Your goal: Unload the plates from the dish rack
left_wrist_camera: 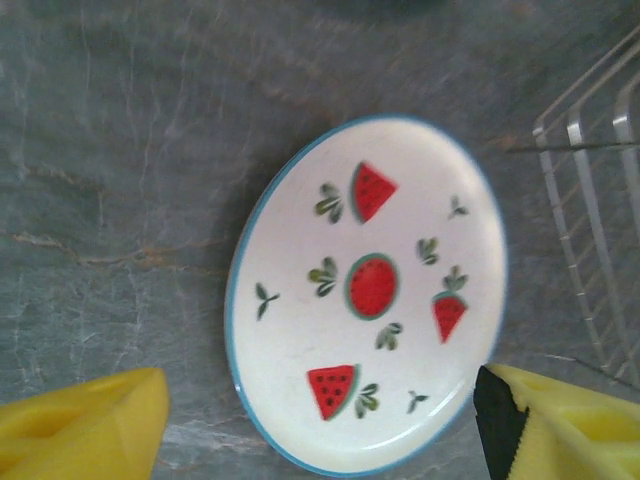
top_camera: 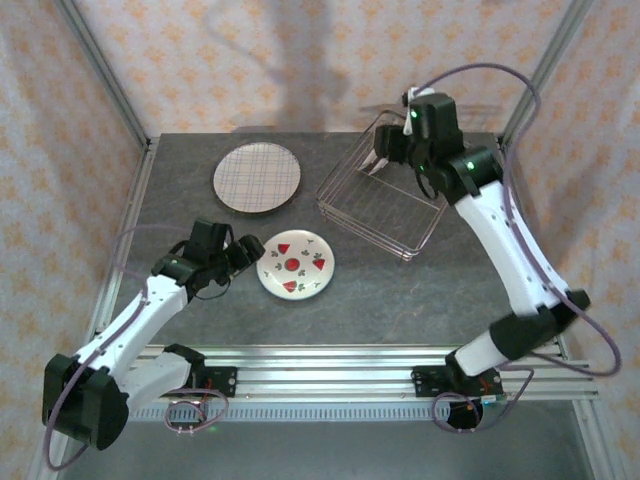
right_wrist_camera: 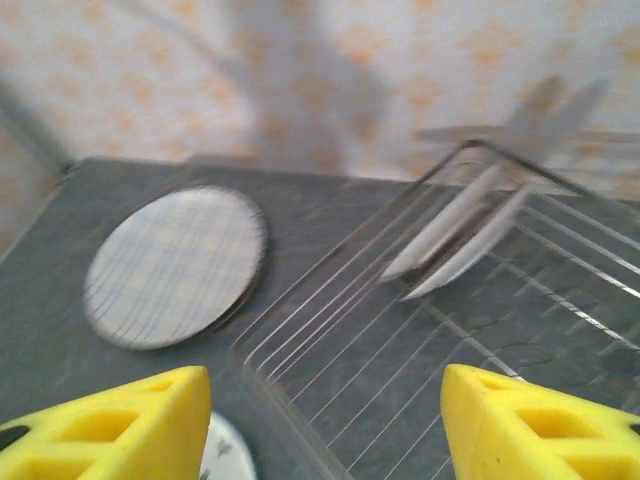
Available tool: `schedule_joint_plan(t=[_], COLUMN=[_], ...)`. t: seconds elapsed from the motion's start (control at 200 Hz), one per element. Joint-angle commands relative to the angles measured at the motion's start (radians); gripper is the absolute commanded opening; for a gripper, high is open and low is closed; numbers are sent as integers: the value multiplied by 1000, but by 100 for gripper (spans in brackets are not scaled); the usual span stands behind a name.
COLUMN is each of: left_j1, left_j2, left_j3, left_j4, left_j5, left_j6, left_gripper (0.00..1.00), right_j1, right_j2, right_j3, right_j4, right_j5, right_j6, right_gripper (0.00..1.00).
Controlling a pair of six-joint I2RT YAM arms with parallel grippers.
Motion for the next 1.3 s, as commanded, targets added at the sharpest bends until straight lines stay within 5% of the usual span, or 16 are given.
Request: schedule_joint_plan(t=[0.0, 0.23, 0.671, 1.296], left_j1=[4, -20, -164, -253], left_j2=[-25, 16, 79, 79], left_j3=[124, 372, 650, 691], left_j4=[-105, -1, 294, 282], left_j5=[-60, -1, 94, 53], left_j6=[42, 78, 193, 252], left_gripper=[81, 82, 84, 84], right_j1=[-54, -145, -209, -240], right_j2=[134, 387, 666, 782], right_j3=[145, 389, 574, 612], right_j4=[-215, -315, -305, -214], right_j5=[170, 93, -33, -102], right_j6=[199, 312, 355, 321], right_gripper=[60, 55, 48, 39])
